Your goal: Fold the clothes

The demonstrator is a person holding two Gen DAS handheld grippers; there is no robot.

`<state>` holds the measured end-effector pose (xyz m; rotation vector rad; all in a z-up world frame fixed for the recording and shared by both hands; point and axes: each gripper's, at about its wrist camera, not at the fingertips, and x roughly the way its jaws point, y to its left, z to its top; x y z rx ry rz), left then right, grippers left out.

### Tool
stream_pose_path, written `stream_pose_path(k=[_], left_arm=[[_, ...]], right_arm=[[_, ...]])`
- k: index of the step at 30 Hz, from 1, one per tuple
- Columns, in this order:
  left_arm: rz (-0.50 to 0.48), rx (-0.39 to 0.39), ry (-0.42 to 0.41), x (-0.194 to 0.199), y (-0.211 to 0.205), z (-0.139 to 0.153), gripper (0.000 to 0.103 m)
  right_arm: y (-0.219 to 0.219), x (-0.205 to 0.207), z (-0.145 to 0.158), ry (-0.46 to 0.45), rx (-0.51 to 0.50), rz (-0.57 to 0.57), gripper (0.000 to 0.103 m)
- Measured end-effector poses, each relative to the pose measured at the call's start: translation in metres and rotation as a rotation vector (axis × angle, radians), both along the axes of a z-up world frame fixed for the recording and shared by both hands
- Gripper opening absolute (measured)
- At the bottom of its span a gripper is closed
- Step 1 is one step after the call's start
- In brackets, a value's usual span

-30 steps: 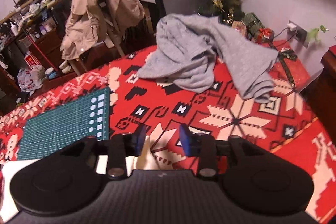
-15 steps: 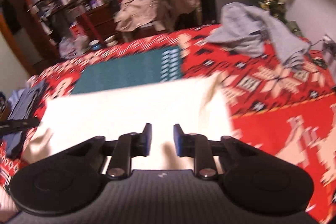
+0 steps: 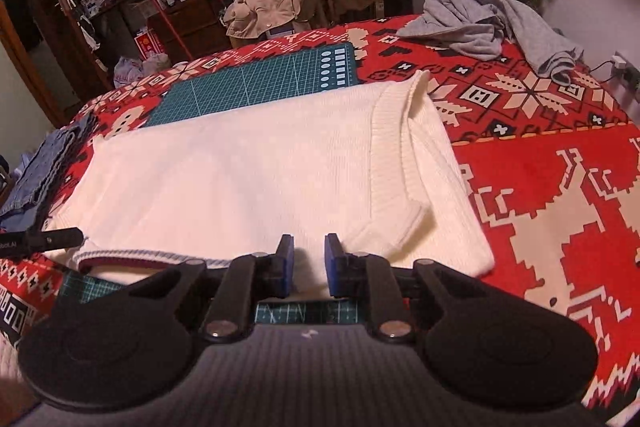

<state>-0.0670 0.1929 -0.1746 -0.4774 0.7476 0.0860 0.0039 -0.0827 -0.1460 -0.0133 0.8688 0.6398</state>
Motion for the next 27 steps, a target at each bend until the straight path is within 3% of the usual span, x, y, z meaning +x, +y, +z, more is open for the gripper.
stream_pose_path(k=[9,15,23,27], left_arm=[[0.002,0.093,0.024,0.005,-0.018,0.006,0.009],[-0.006,0.137,0.027,0.008,-0.024,0.005,0.01],[-0.027,0.155,0.037,0.01,-0.025,0.004,0.01],[-0.034,0.171,0.036,0.01,-0.027,0.004,0.011]], right_arm=[[-0.009,0.006,0.019,-0.053,-0.04,0.041,0.022],[-0.021,0.02,0.0,-0.025,-0.087,0.041,0.022],[-0.027,0.013,0.005,-0.016,-0.103,0.036,0.025],[-0.029,0.007,0.006,-0.017,-0.113,0.031,0.031]])
